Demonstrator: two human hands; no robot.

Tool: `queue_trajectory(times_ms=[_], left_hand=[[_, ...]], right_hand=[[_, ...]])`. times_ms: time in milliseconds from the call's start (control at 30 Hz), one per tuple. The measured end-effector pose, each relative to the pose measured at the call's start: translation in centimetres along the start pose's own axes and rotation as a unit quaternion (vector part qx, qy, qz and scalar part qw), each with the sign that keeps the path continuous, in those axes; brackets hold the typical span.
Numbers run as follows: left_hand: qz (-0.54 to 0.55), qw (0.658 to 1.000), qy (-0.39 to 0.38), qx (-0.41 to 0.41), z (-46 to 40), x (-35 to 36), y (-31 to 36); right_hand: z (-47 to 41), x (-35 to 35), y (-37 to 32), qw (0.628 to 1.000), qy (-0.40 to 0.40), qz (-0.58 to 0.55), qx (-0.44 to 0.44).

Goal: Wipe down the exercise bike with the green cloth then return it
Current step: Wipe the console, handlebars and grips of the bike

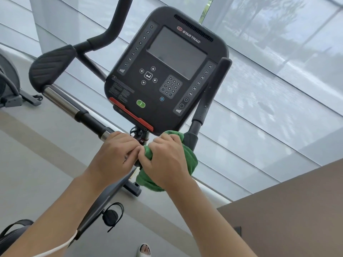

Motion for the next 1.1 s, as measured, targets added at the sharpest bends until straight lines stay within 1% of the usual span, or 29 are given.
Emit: queue_trajectory(times_ms=[67,133,167,233,333,400,533,633,700,800,933,1000,1033,1100], left_hand=[[0.002,1.000,0.000,-0.001,0.0,0.0,0.0],[0.000,1.000,0.000,-0.003,-0.1,0.1,0.1],[0.000,1.000,0.001,-0.005,-0.1,0.0,0.0],[0.000,1.000,0.001,-0.009,-0.2,0.0,0.0],[-0.005,1.000,0.000,-0.007,-0.3,0.1,0.0],[-0.009,1.000,0.002,-0.007,-0.3,0.1,-0.1],[-0.014,1.000,0.005,-0.007,-0.2,0.3,-0.1],[-0.018,1.000,-0.002,0.004,-0.1,0.4,-0.2],[-0.019,1.000,-0.014,0.017,0.0,0.2,-0.4],[-0.018,0.999,-0.016,0.026,0.2,0.1,-0.5],[-0.023,1.000,-0.002,0.013,0.2,0.3,-0.3],[-0.024,1.000,-0.004,0.010,0.2,0.3,-0.3],[-0.025,1.000,-0.004,0.010,0.2,0.3,-0.3],[-0.029,0.999,-0.005,0.012,0.3,0.3,-0.2]], right_hand=[[1.4,-0.3,0.2,0.998,0.037,-0.045,0.001],[2.2,-0.9,0.4,0.995,0.052,-0.079,-0.012],[2.7,-1.1,0.4,0.994,0.049,-0.091,-0.026],[3.7,-0.9,0.5,0.994,0.014,-0.102,-0.046],[4.8,0.1,1.2,0.997,-0.047,-0.041,-0.050],[4.1,0.4,1.8,0.997,-0.050,0.001,-0.058],[0.2,0.3,1.9,0.997,-0.046,0.038,-0.049],[-1.5,0.6,1.6,0.991,-0.084,0.085,-0.066],[-2.0,0.8,1.6,0.987,-0.100,0.091,-0.083],[-2.7,0.9,1.5,0.986,-0.120,0.075,-0.085],[-4.4,2.1,1.5,0.971,-0.201,0.084,-0.098],[-5.0,2.2,1.5,0.965,-0.226,0.087,-0.096],[-5.1,2.2,1.5,0.966,-0.226,0.082,-0.095],[-4.7,1.7,1.5,0.975,-0.191,0.055,-0.097]])
Point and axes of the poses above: each hand's wrist, its own z-axis away from the middle knuckle, its own x-axis out of the palm, y = z × x, the point moved 5 cm from there along -z, towards the middle knuckle
